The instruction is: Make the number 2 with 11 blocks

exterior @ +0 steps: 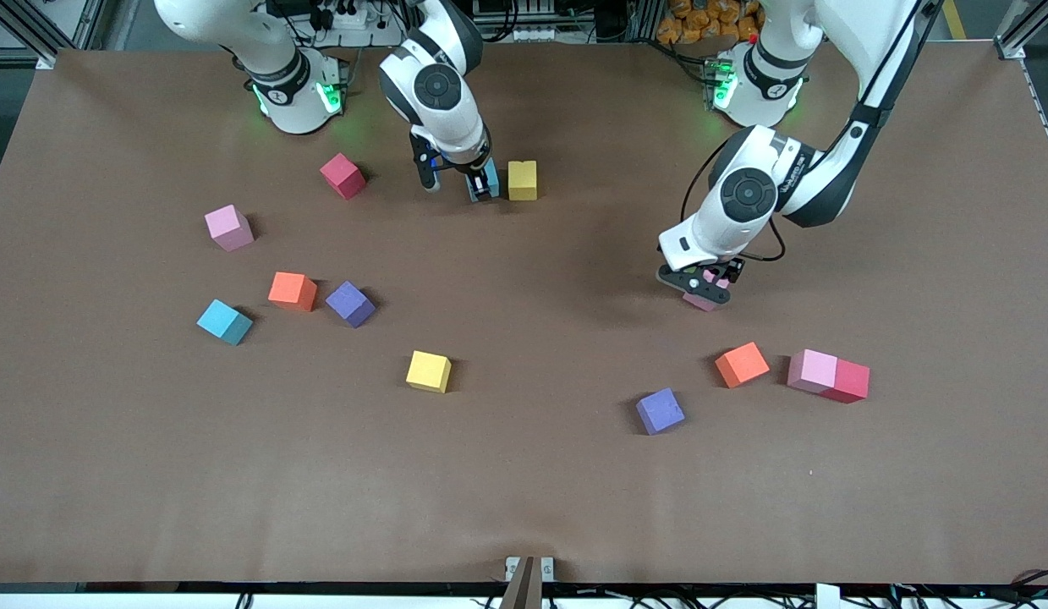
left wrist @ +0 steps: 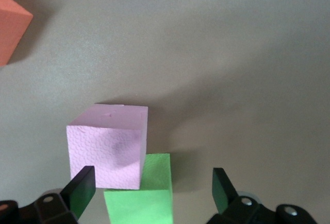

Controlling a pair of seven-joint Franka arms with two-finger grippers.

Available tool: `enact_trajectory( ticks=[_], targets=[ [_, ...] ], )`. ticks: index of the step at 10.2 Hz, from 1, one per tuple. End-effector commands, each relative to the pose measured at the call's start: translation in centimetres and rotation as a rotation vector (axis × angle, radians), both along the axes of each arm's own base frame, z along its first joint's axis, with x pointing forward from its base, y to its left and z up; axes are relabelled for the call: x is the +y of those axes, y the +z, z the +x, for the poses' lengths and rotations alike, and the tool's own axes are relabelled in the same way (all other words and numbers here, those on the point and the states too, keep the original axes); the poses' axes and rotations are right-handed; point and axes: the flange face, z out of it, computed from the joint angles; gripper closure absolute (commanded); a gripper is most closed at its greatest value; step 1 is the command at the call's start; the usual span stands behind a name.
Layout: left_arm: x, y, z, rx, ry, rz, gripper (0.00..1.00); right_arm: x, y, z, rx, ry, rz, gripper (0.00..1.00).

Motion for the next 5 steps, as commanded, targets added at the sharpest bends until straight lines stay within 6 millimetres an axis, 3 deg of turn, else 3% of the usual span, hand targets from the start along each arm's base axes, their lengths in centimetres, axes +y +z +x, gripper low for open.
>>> enact_trajectory(
  ticks=[1, 3, 5],
  targets=[
    [2.2, -0.1, -0.1, -0.001, -0.07, 0.004, 0.0, 0.1, -1.1, -0.4, 0.002, -0.046, 0.019, 1.0],
    [2.5, -0.3, 0.0, 0.001, -0.065, 0.004, 0.0, 0.3, -2.6, -0.7, -0.006, -0.052, 0.022, 1.0],
    [3.0, -0.3, 0.4, -0.005, -0.033, 0.005, 0.0, 0.3, -2.7, -0.7, -0.004, -0.058, 0.022, 1.0]
  ],
)
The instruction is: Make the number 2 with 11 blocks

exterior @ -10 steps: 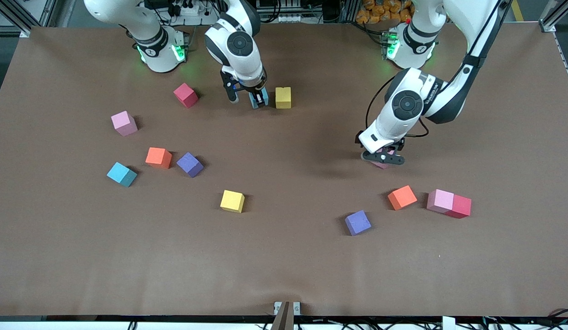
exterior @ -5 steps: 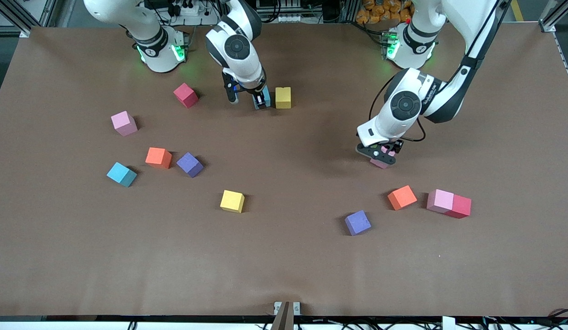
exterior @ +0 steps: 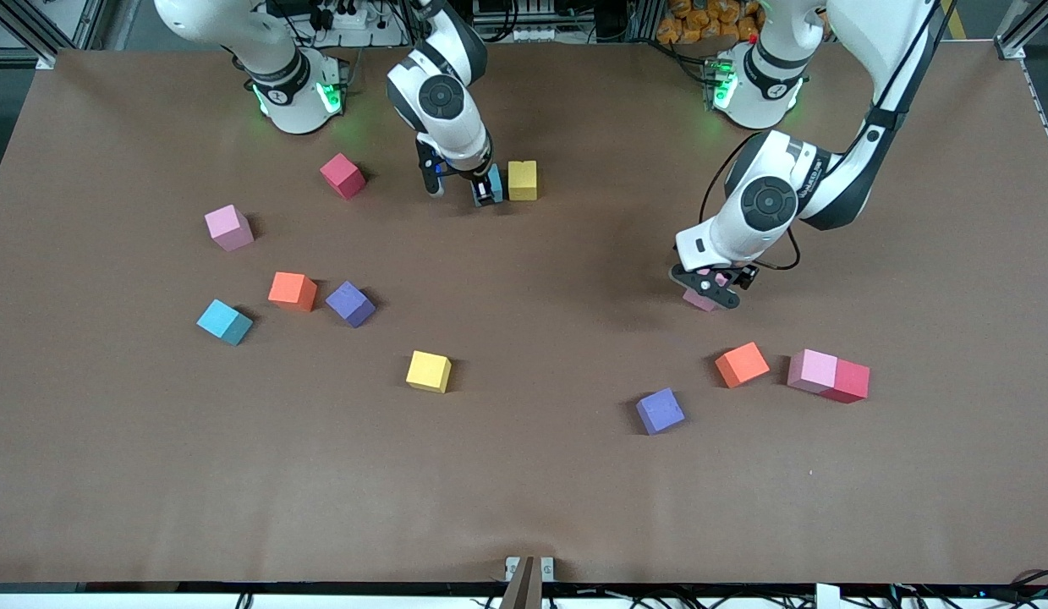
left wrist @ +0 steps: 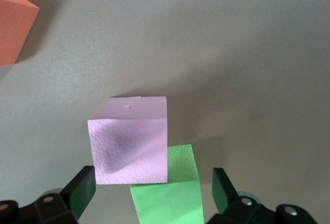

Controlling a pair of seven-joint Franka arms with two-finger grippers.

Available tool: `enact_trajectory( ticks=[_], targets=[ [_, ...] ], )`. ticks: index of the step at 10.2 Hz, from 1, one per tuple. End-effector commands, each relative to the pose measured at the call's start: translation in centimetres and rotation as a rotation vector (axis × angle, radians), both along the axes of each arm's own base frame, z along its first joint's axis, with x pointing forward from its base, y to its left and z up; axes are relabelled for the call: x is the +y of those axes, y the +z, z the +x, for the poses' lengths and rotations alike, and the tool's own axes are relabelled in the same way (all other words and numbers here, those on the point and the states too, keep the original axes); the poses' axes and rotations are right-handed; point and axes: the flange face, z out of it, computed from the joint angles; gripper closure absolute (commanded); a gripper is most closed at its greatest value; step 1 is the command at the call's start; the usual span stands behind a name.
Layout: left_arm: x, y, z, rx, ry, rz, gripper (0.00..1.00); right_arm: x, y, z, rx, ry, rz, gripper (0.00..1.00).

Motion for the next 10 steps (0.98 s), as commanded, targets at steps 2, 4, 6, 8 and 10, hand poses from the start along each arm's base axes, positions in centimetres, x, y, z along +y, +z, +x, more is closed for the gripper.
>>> enact_trajectory(
  ticks=[2, 4, 6, 8, 10],
  targets=[
    [1.4, 0.0, 0.4, -0.024, 0.031, 0.007, 0.0, 0.1, 0.2, 0.1, 0.006, -0.107, 0.051, 1.0],
    [1.3, -0.6, 1.0, -0.032, 0.04, -0.007, 0.0, 0.4, 0.3, -0.3, 0.007, -0.122, 0.059, 1.0],
    [1.1, -1.5, 1.4, -0.04, 0.041, -0.024, 0.0, 0.6, 0.3, -0.5, 0.009, -0.127, 0.058, 1.0],
    [1.2, -2.0, 1.4, -0.034, 0.043, -0.024, 0.0, 0.7, 0.2, -1.0, 0.013, -0.131, 0.054, 1.0],
    [1.7, -2.3, 1.6, -0.03, 0.05, -0.02, 0.0, 1.0, -0.5, -1.5, 0.016, -0.136, 0.05, 1.0]
  ],
)
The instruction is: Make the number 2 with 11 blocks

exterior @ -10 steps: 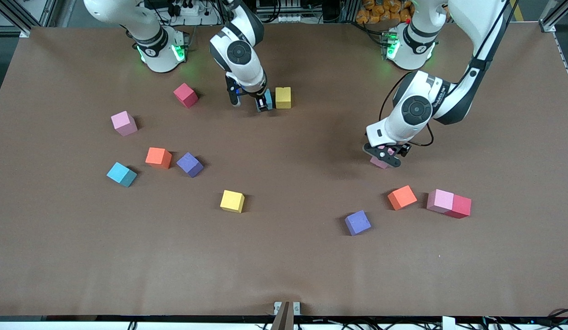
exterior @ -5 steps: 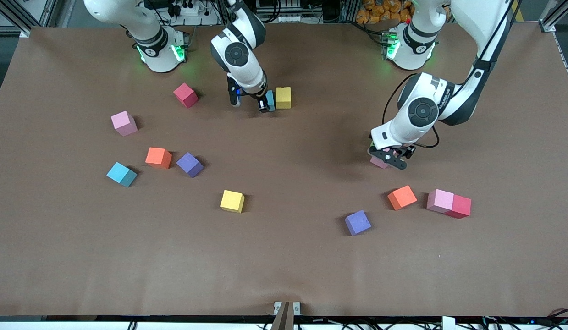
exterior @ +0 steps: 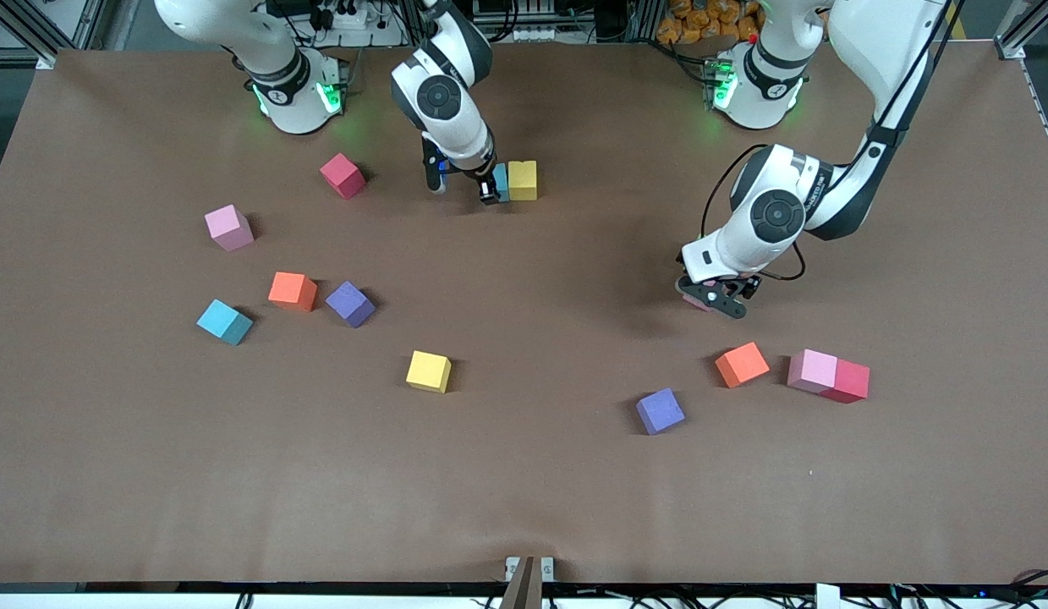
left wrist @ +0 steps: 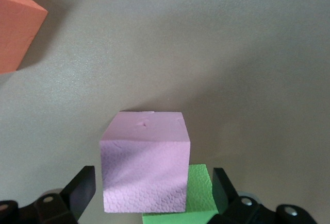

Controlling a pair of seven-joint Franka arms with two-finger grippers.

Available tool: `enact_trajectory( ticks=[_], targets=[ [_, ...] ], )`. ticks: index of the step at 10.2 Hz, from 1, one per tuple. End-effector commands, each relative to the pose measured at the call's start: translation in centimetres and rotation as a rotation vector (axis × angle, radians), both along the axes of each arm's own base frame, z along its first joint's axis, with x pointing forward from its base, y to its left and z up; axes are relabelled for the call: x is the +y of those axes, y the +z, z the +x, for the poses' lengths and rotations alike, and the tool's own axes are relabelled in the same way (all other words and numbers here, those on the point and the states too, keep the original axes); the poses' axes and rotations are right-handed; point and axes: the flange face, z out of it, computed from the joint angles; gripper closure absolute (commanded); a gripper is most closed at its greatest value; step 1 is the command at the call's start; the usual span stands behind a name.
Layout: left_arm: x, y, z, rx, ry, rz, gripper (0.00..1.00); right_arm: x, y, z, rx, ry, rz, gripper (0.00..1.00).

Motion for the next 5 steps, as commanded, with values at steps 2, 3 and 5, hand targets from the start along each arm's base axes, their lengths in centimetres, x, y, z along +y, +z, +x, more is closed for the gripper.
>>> enact_trajectory(
  ticks=[2, 3, 5],
  targets=[
    [0.47, -0.44, 0.44, -0.005, 0.014, 0.006, 0.0, 0.2, -1.28, -0.74, -0.015, -0.069, 0.008, 1.0],
    [0.45, -0.6, 0.46, -0.003, 0.016, 0.006, 0.0, 0.29, -1.45, -0.91, -0.015, -0.077, 0.006, 1.0],
    [0.43, -1.11, 0.42, 0.007, 0.018, 0.005, 0.0, 0.27, -1.38, -0.83, -0.014, -0.092, 0.005, 0.89]
  ],
)
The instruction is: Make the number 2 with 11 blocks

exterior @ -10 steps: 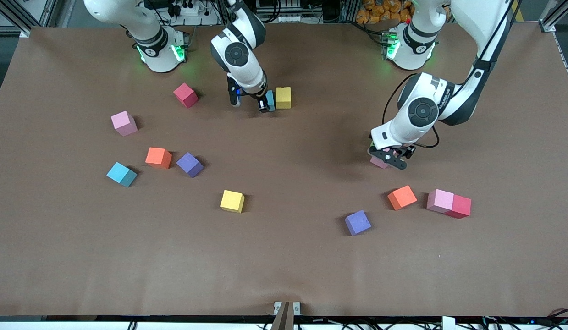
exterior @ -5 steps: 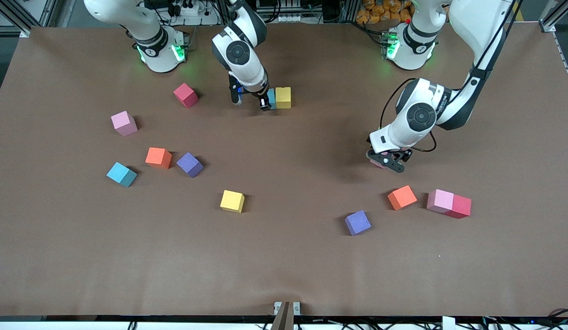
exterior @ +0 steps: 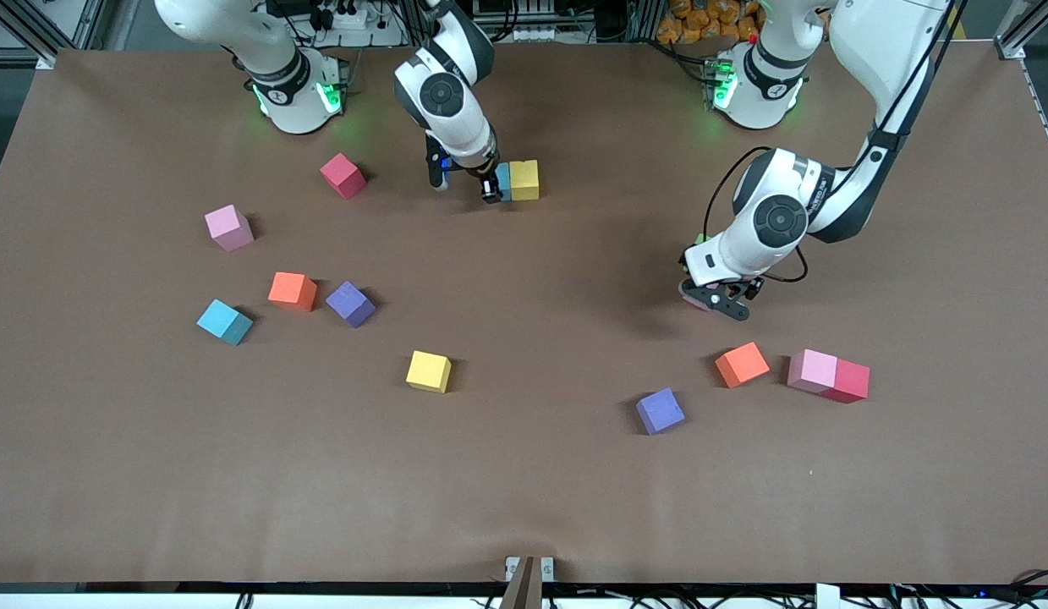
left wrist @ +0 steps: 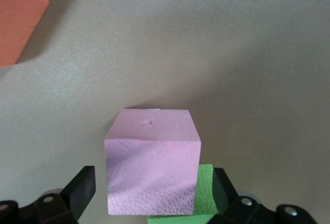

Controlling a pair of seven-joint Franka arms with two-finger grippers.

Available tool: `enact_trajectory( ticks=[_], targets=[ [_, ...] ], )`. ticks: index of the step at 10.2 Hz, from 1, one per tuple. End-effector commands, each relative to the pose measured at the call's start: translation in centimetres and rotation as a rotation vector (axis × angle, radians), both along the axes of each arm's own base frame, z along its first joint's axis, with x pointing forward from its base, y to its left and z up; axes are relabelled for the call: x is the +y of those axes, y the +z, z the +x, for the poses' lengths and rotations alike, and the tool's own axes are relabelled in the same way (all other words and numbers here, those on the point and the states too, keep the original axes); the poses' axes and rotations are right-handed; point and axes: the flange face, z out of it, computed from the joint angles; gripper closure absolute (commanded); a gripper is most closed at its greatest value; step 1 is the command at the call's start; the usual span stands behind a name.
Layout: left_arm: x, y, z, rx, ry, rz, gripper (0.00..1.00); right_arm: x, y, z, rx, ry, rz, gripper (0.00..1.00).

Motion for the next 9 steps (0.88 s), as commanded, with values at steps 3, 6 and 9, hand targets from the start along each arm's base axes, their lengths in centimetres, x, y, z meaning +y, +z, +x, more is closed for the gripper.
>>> enact_trajectory(
  ticks=[3, 6, 9],
  targets=[
    [0.0, -0.3, 0.8, -0.012, 0.007, 0.001, 0.13, 0.0, -1.1, -0.7, 0.006, -0.045, -0.006, 0.0],
    [0.4, 0.1, 1.7, -0.037, -0.011, 0.017, 0.38, 0.6, -1.0, -1.7, 0.012, -0.019, -0.001, 0.0],
    [-0.2, 2.2, 2.7, -0.077, -0.014, 0.014, 0.47, 0.6, -0.7, -1.9, 0.028, 0.005, -0.013, 0.0]
  ],
)
